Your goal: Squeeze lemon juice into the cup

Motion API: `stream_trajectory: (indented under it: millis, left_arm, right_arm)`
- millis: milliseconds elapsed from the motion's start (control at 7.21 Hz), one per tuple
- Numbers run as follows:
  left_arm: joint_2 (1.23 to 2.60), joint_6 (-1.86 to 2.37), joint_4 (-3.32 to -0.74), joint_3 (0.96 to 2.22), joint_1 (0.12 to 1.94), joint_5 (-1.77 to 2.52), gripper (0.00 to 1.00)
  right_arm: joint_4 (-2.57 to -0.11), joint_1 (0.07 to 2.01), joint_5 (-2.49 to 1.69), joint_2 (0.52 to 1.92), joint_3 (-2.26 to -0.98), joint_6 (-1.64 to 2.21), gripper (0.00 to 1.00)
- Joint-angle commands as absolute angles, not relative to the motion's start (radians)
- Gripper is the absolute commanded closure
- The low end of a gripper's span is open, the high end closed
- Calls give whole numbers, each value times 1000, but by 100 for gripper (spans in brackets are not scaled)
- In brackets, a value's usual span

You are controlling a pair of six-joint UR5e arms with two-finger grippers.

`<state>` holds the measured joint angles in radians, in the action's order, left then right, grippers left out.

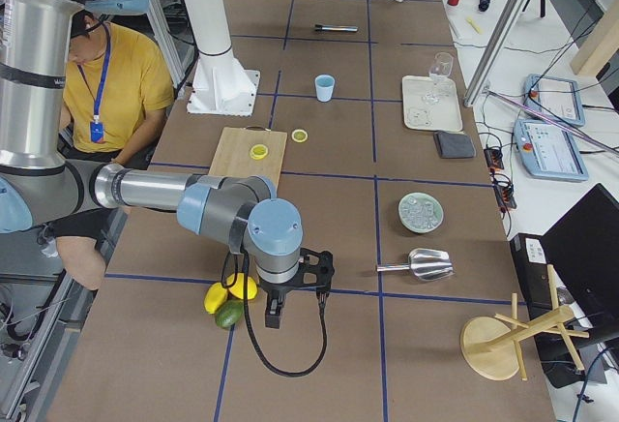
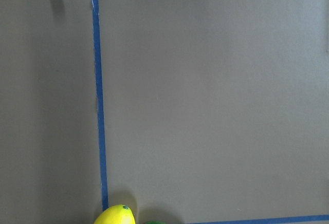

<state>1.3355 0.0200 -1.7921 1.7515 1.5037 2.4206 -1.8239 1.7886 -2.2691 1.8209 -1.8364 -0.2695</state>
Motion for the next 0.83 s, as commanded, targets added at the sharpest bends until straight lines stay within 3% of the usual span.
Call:
stream_trajectory:
  millis: [0,693]
  left_arm:
    - [1354,20,-1699,1770,1505,2416,0]
    - [1359,20,-1709,1755,1519,2413,0]
  right_arm:
    - [-1824,1789,-2270,1821,-1836,-268,0]
    - [-1824,1789,-2273,1821,-1836,-270,0]
